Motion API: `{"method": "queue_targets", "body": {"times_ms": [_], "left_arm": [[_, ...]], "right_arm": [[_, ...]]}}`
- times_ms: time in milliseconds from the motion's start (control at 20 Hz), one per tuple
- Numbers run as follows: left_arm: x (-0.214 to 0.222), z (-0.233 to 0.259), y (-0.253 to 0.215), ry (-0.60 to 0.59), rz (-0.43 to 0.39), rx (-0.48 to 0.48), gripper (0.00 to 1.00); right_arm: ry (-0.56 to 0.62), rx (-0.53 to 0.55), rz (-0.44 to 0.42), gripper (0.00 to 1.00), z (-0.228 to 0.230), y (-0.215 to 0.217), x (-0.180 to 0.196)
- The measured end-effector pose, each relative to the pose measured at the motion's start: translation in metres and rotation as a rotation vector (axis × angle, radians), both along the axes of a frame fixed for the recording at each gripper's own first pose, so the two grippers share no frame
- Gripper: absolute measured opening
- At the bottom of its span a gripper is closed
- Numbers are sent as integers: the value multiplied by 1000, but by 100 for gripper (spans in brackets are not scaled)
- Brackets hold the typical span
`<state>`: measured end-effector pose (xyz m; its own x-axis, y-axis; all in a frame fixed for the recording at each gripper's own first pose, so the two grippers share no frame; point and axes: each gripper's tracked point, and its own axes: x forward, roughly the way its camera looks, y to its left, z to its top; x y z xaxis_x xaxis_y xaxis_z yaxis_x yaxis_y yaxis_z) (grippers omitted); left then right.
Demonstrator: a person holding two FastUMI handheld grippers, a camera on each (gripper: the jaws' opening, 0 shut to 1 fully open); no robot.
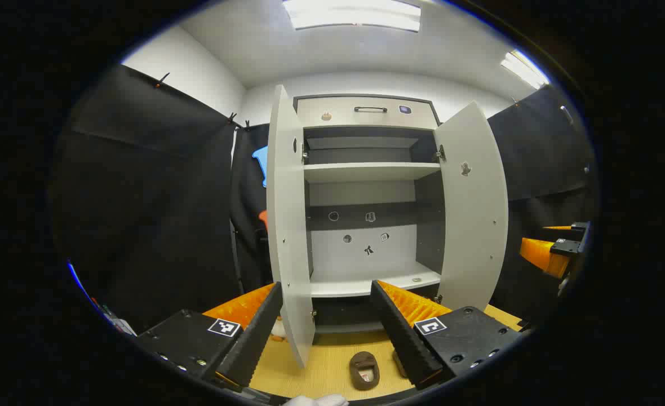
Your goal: Grab one shoe with the right hand and put it into the shoe cabinet, grab the other shoe with the left hand and put it into the shoe cabinet; then close the right door with the right hand and the left door with the left hand.
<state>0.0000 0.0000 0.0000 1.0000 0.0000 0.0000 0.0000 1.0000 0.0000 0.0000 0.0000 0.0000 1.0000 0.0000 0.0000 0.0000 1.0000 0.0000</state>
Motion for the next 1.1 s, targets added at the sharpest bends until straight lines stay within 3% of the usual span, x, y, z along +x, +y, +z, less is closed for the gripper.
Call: {"method": "queue_targets", "body": {"times_ms": [100, 150, 300, 350, 500, 900, 1100], "left_arm": [[-2, 1, 0, -3, 0, 9, 96], [-3, 1, 1, -5, 3, 18, 96], [-2, 0, -1, -3, -5, 15, 96], [-3, 0, -2, -1, -7, 10, 96], [-2, 0, 3, -3, 6, 19, 96], [-3, -1, 6, -4, 9, 20, 96], [-3, -5, 10, 6, 17, 16, 96]], "right_arm": [[2, -2, 4, 96, 0, 1, 0], [3, -2, 6, 99, 0, 1, -1], [2, 1, 2, 96, 1, 1, -2], [2, 0, -1, 99, 1, 1, -2], [3, 1, -8, 96, 0, 1, -2], [18, 5, 1, 99, -2, 2, -2], [78, -10, 24, 99, -22, 5, 3]]}}
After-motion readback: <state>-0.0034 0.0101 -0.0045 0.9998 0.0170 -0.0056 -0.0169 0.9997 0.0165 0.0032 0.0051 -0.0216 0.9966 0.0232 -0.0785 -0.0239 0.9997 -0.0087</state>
